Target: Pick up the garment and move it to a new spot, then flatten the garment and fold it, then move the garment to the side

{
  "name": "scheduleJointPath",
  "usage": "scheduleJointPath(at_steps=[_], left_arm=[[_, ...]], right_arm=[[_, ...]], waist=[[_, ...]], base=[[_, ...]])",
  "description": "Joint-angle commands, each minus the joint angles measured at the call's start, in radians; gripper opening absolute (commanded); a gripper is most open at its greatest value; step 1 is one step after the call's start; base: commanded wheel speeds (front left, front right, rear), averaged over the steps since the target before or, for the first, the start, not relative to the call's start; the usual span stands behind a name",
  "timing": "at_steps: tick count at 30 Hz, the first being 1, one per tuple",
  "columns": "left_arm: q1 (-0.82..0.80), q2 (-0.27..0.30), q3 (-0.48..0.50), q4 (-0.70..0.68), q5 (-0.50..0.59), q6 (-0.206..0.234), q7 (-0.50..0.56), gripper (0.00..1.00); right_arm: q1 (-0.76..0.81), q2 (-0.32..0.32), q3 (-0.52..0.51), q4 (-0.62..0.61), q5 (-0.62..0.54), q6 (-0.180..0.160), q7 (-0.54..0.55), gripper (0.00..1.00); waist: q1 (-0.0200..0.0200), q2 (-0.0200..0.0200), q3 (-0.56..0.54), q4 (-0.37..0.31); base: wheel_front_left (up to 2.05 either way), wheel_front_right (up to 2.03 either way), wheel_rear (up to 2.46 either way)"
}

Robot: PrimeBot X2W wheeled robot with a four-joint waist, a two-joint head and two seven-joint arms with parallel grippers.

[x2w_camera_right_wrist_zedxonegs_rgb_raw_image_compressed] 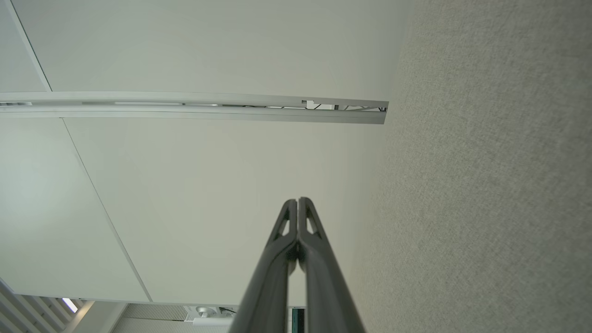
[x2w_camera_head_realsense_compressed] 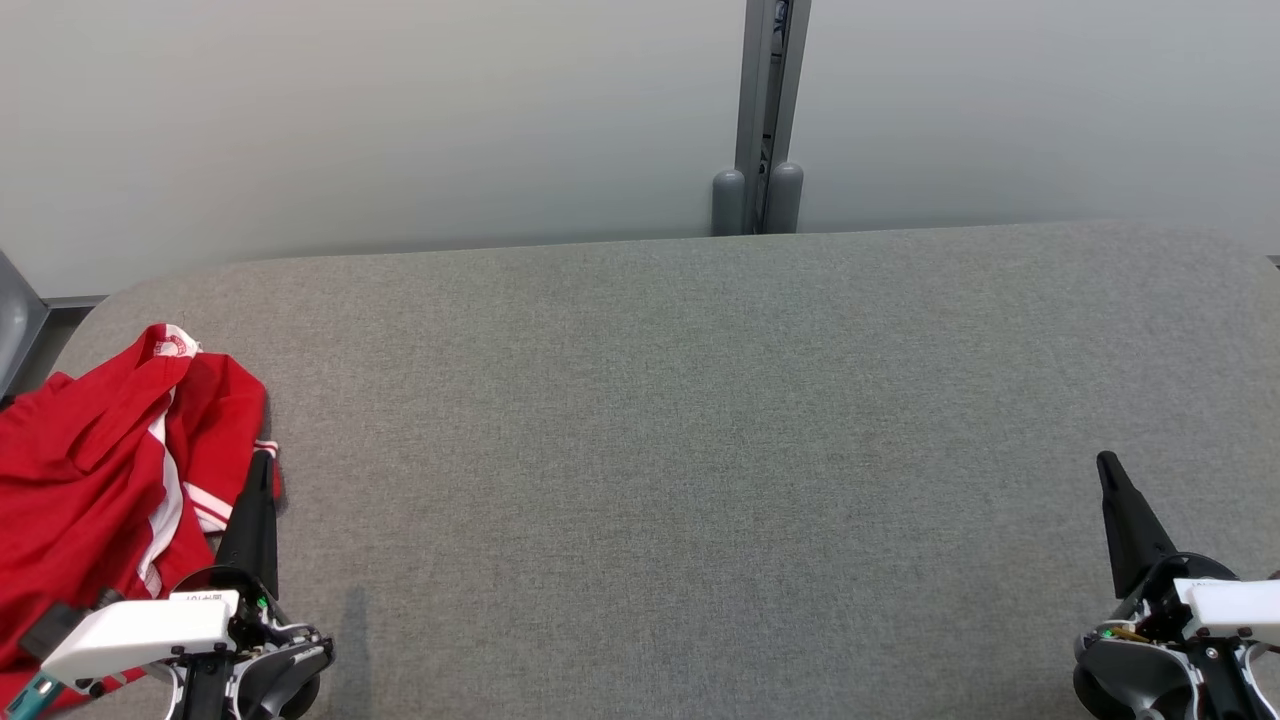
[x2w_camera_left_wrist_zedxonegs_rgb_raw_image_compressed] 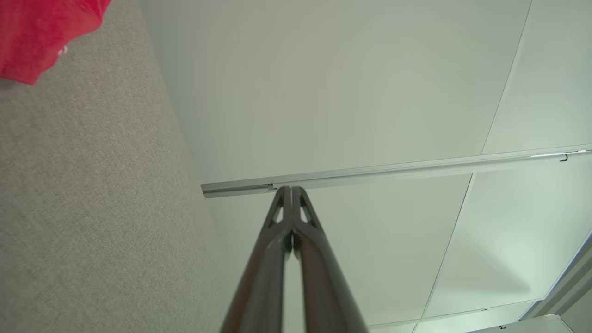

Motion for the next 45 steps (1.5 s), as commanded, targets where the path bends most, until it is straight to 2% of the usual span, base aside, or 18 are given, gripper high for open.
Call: scheduleJointPath(at_steps=[1,6,7,23,45], left_arm=[[-0.015,0.002,0.002,0.000,0.001,-0.006,0.002,0.00],[-0.015,0.002,0.002,0.000,0.001,-0.006,0.002,0.00],[0.000,0.000,0.000,0.000,0.000,0.000,0.000,1.00],[-0.018,0.004,-0.032,-0.009,0.040,0.001,-0.064,1.00],[-0.019,0.035,-0.096,-0.134,0.510,0.000,-0.156,1.00]], right_arm=[[-0.009,-0.003,0.000,0.002,-0.002,0.001,0.001,0.00],[-0.009,-0.003,0.000,0.002,-0.002,0.001,0.001,0.00],[0.000,0.000,0.000,0.000,0.000,0.000,0.000,1.00],[-0.012,-0.013,0.030,-0.003,-0.064,0.000,-0.064,1.00],[-0.027,-0.071,0.067,-0.094,-0.562,0.000,-0.156,1.00]], waist=[[0.0000,0.0000,0.000,0.000],[0.0000,0.0000,0.000,0.000],[0.0000,0.0000,0.000,0.000],[0.0000,0.0000,0.002,0.000],[0.0000,0.0000,-0.007,0.004]], base=[[0.00,0.00,0.00],[0.00,0.00,0.00],[0.00,0.00,0.00],[0.00,0.00,0.00],[0.00,0.00,0.00]])
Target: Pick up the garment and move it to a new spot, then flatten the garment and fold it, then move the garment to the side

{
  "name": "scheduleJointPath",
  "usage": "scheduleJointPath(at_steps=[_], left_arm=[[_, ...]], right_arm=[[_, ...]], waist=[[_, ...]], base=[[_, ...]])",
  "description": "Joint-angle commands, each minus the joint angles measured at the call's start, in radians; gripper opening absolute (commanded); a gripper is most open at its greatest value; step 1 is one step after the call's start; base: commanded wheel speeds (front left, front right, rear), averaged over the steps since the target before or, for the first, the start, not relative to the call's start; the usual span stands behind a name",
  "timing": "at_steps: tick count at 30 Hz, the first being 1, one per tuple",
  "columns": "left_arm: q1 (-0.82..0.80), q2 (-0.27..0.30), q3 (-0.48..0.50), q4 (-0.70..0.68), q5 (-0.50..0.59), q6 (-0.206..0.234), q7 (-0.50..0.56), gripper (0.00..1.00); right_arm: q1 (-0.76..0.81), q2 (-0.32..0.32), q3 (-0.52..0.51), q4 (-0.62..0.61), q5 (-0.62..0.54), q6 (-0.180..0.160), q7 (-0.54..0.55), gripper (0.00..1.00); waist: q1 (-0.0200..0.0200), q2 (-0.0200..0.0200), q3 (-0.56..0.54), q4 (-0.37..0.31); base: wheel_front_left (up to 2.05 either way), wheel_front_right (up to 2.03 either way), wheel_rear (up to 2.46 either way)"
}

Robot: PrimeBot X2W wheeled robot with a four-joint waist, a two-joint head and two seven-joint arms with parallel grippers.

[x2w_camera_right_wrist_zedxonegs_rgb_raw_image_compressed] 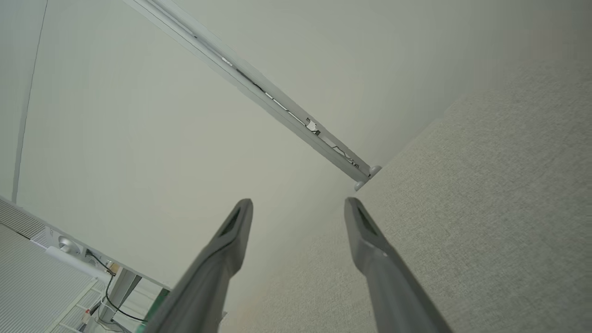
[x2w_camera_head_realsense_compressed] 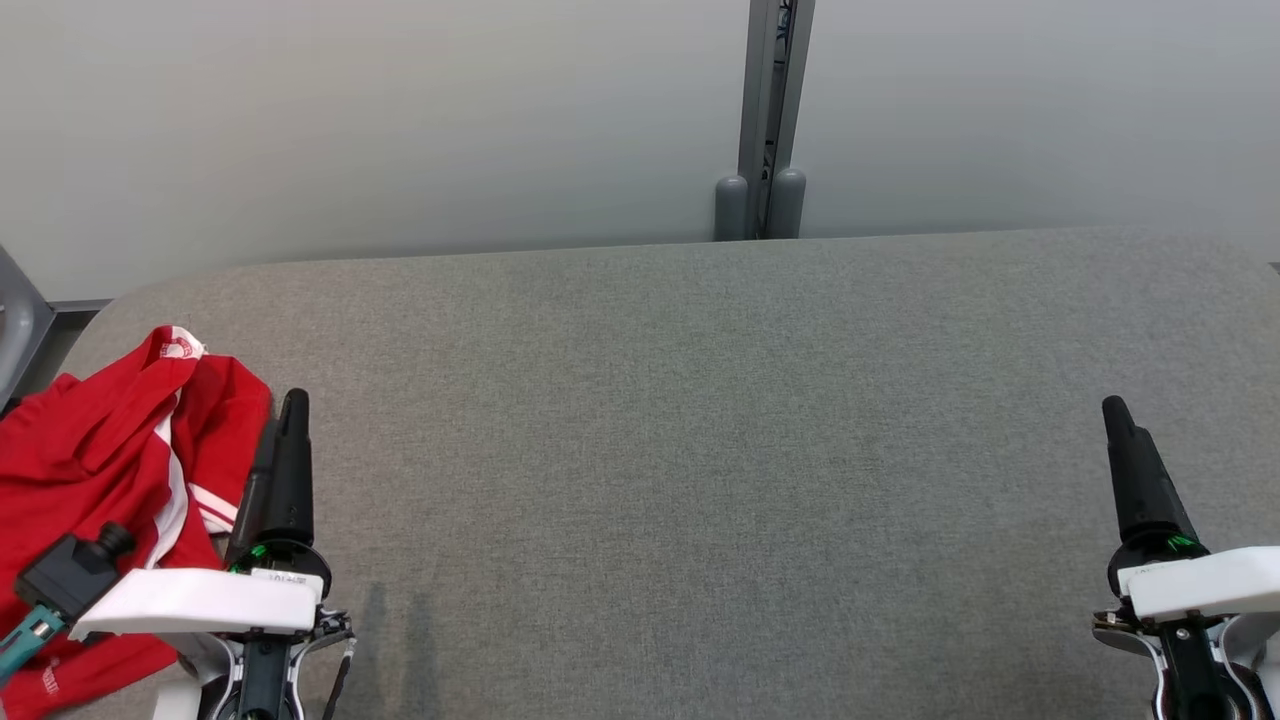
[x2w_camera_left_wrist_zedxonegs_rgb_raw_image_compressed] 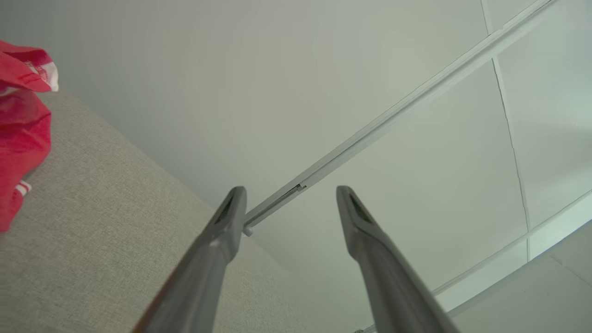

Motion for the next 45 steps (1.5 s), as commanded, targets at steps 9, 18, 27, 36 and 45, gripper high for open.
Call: scheduleJointPath(at_steps=[9,18,27,36,45], left_arm=[[0.006,0.023,-0.030,-0.007,0.211,-0.001,-0.039,1.00],[0.017,0.030,-0.055,0.031,0.344,0.000,-0.065,1.00],[0.018,0.039,-0.080,0.066,0.488,0.015,-0.091,1.00],[0.020,0.040,-0.094,0.082,0.590,0.023,-0.116,1.00],[0.023,0.041,-0.101,0.102,0.680,0.032,-0.138,1.00]], right_arm=[[-0.006,-0.033,0.023,-0.013,-0.231,0.001,-0.042,1.00],[0.004,-0.037,0.027,-0.002,-0.382,0.002,-0.068,1.00],[0.008,-0.034,0.035,0.025,-0.510,0.002,-0.095,1.00],[0.005,-0.029,0.041,0.061,-0.613,0.002,-0.120,1.00],[-0.002,-0.026,0.048,0.088,-0.699,0.002,-0.141,1.00]], waist=[[0.0000,-0.0001,-0.009,0.000],[0.0000,-0.0001,-0.015,0.000],[0.0000,-0.0001,-0.018,0.001],[0.0000,-0.0001,-0.021,0.003],[0.0000,-0.0001,-0.022,0.003]], base=[[0.00,0.00,0.00],[0.00,0.00,0.00],[0.00,0.00,0.00],[0.00,0.00,0.00],[0.00,0.00,0.00]])
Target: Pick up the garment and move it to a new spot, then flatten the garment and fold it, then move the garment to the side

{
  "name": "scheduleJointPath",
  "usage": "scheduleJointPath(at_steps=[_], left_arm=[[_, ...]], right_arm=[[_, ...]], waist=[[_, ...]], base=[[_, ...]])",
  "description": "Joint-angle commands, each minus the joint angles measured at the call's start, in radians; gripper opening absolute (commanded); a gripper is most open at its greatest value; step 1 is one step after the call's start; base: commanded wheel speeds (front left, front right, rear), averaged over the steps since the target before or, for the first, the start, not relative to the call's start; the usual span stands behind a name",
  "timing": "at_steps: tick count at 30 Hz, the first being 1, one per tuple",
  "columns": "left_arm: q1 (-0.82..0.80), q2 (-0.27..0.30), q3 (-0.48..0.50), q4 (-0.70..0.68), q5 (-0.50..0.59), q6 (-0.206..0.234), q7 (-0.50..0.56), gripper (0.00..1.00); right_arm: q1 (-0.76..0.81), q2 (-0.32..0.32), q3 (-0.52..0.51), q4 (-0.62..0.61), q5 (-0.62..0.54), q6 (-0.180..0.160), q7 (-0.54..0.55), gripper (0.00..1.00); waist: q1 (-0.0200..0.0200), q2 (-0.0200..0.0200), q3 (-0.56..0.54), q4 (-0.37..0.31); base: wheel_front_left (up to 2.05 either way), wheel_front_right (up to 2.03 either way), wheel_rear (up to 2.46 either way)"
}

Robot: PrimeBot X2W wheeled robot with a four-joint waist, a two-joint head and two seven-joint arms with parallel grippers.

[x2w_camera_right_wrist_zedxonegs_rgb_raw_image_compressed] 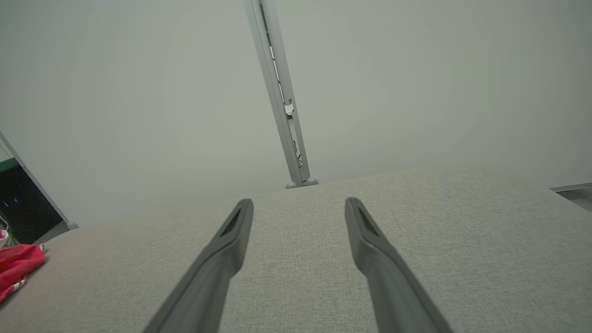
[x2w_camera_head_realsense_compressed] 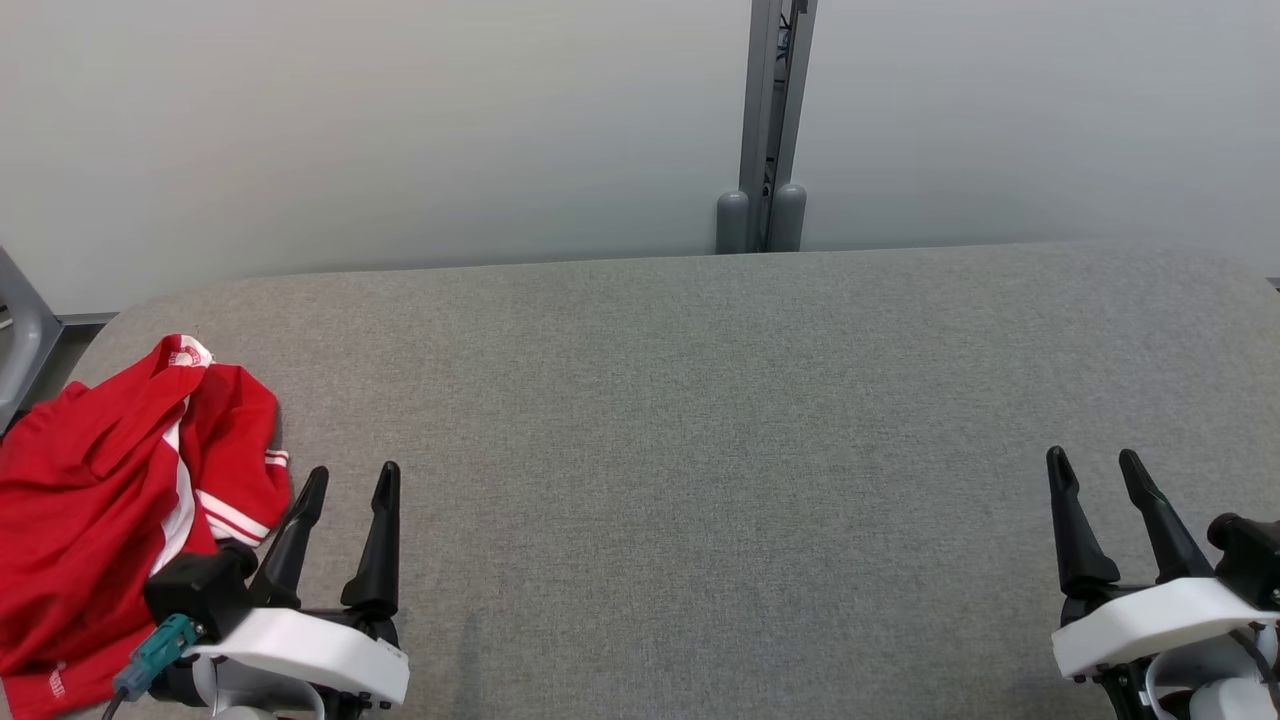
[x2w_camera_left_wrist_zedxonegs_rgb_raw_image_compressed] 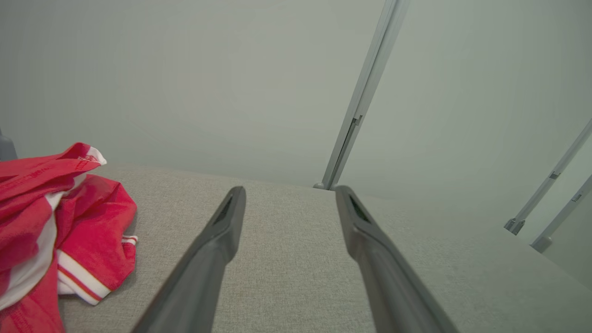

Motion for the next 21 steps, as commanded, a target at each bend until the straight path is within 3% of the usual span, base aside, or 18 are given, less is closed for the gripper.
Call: scheduleJointPath(at_steps=[1,21], left_arm=[[-0.009,0.006,-0.002,-0.003,0.027,0.006,-0.009,1.00],[-0.007,-0.003,-0.002,0.039,0.167,0.014,-0.051,1.00]], right_arm=[[-0.017,-0.005,-0.001,-0.004,-0.024,0.002,-0.012,1.00],[-0.023,-0.002,0.013,0.046,-0.151,0.002,-0.053,1.00]], waist=[[0.0000,0.0000,0.000,0.000],[0.0000,0.0000,0.002,0.005]], base=[[0.00,0.00,0.00],[0.00,0.00,0.00]])
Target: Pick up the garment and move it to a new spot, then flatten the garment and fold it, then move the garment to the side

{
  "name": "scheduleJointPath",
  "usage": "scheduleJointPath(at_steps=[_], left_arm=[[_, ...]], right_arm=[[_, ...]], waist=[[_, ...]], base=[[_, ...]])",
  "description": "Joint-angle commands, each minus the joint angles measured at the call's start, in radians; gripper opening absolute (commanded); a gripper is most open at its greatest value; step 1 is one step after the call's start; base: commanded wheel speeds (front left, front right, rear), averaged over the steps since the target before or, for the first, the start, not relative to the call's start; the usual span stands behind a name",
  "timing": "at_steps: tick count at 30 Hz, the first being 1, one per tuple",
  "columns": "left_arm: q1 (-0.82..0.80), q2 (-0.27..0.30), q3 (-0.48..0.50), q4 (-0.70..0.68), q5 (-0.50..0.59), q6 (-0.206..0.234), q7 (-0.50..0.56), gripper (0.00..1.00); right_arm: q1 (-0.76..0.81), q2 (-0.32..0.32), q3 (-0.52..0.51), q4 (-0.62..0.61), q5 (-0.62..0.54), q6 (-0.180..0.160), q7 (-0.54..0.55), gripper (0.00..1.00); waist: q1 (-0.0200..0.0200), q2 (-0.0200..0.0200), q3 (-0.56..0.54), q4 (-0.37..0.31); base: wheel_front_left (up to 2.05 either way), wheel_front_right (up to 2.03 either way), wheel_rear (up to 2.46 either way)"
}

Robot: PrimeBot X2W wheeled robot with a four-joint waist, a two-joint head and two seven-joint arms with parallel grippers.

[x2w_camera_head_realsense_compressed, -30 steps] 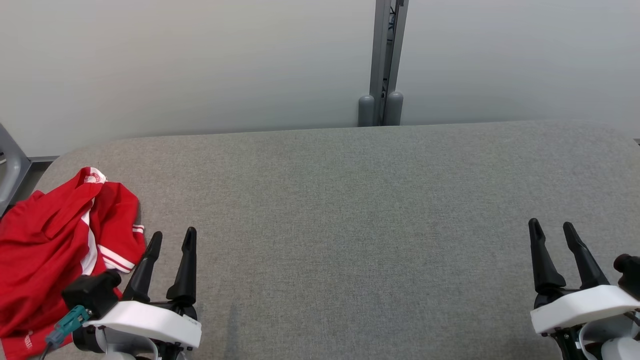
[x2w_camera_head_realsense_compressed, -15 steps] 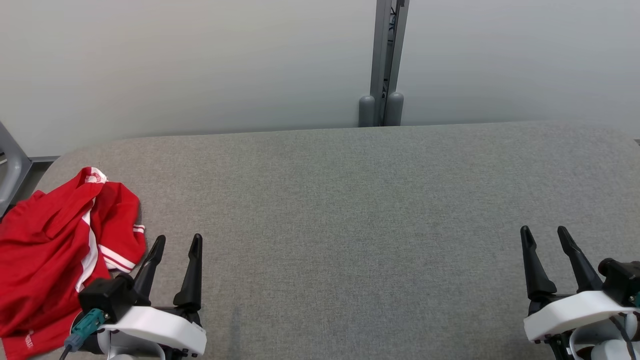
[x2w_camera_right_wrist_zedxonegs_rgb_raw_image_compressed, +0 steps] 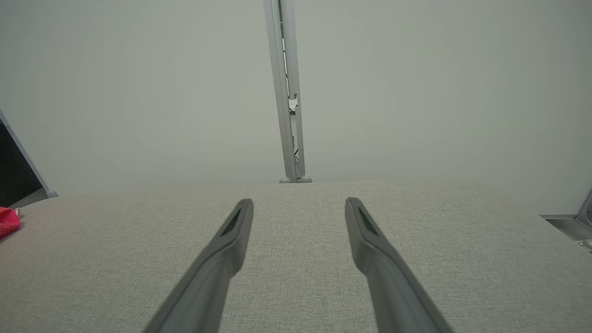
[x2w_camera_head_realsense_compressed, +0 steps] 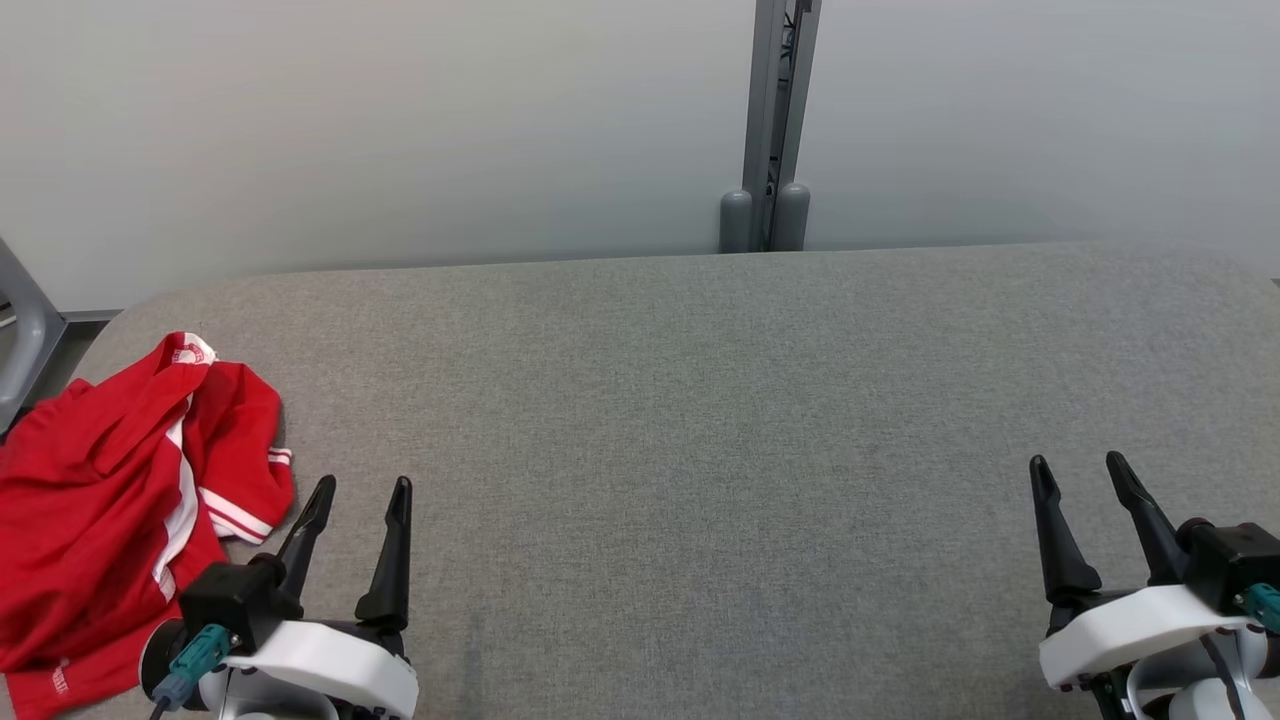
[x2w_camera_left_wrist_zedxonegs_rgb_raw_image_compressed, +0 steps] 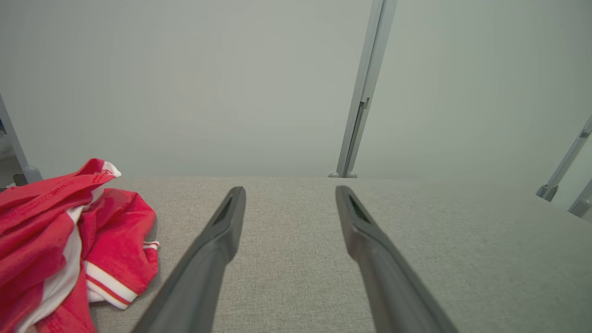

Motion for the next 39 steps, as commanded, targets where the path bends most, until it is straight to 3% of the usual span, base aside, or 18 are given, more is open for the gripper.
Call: scheduleJointPath(at_steps=[1,24,39], left_arm=[[-0.007,0.001,0.003,0.000,0.023,0.005,-0.009,1.00],[-0.016,-0.017,0.027,0.070,0.135,-0.002,-0.053,1.00],[-0.023,-0.025,0.035,0.095,0.117,-0.005,-0.052,1.00]], right_arm=[[-0.009,-0.003,0.001,0.001,-0.016,0.002,-0.011,1.00],[0.009,0.012,0.004,0.029,-0.053,0.002,-0.057,1.00],[0.005,0.008,0.007,0.039,-0.021,0.002,-0.056,1.00]], waist=[[0.0000,-0.0001,-0.001,0.000],[0.0000,-0.0001,-0.010,0.001],[0.0000,-0.0001,-0.006,0.004]], base=[[0.00,0.00,0.00],[0.00,0.00,0.00],[0.00,0.00,0.00]])
